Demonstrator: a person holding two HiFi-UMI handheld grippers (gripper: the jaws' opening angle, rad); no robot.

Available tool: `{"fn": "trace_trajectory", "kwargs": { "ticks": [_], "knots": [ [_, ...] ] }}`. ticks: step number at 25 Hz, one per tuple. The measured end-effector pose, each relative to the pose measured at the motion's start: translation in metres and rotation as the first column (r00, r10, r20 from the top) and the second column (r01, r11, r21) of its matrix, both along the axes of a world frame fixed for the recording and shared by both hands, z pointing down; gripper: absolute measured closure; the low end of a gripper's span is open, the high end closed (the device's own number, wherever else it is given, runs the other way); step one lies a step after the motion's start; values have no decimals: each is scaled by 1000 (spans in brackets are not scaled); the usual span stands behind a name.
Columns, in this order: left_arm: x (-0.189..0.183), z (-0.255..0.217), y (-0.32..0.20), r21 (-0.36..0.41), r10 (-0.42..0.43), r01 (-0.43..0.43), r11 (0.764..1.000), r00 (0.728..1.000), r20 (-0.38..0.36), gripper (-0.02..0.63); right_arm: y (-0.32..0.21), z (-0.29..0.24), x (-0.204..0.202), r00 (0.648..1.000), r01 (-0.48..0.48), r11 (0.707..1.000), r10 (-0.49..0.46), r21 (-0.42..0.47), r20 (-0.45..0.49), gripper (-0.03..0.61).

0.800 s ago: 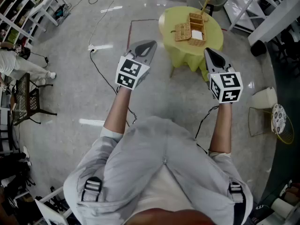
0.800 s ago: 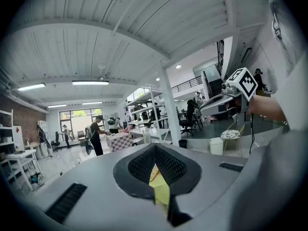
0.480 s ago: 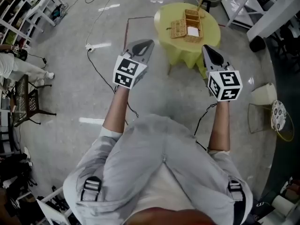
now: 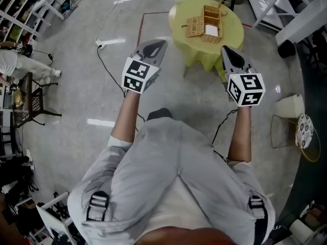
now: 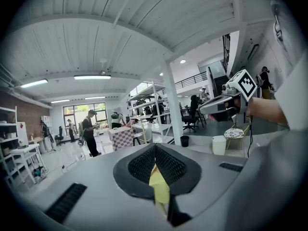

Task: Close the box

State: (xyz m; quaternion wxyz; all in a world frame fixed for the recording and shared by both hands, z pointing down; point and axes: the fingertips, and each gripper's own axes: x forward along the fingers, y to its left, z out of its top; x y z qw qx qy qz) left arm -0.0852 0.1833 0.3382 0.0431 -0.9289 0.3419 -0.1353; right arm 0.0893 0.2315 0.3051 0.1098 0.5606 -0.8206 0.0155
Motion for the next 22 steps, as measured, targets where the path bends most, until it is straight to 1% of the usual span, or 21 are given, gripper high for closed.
{"fn": "trace_trajectory", "kwargs": {
  "ticks": [4,10,15,22],
  "knots": [
    [10,3,-18,-2,-2,2,1000,1000,4,584,-14,9,0,998,68,997,-67,-34,22,554],
    [29,14,-60,-8,6,-6,1000,1000,-4,584,-55,25,16,997,81,994,-81,-71,8,555],
    [41,23,-117,-21,15,-15,1000,1000,-14,584,-108,31,30,998,55,995,-56,-80,-7,555],
    [61,31,-208,-41,39,-39,998,999,-17,584,-197,34,51,999,-2,997,-1,-75,-40,555]
  ]
}}
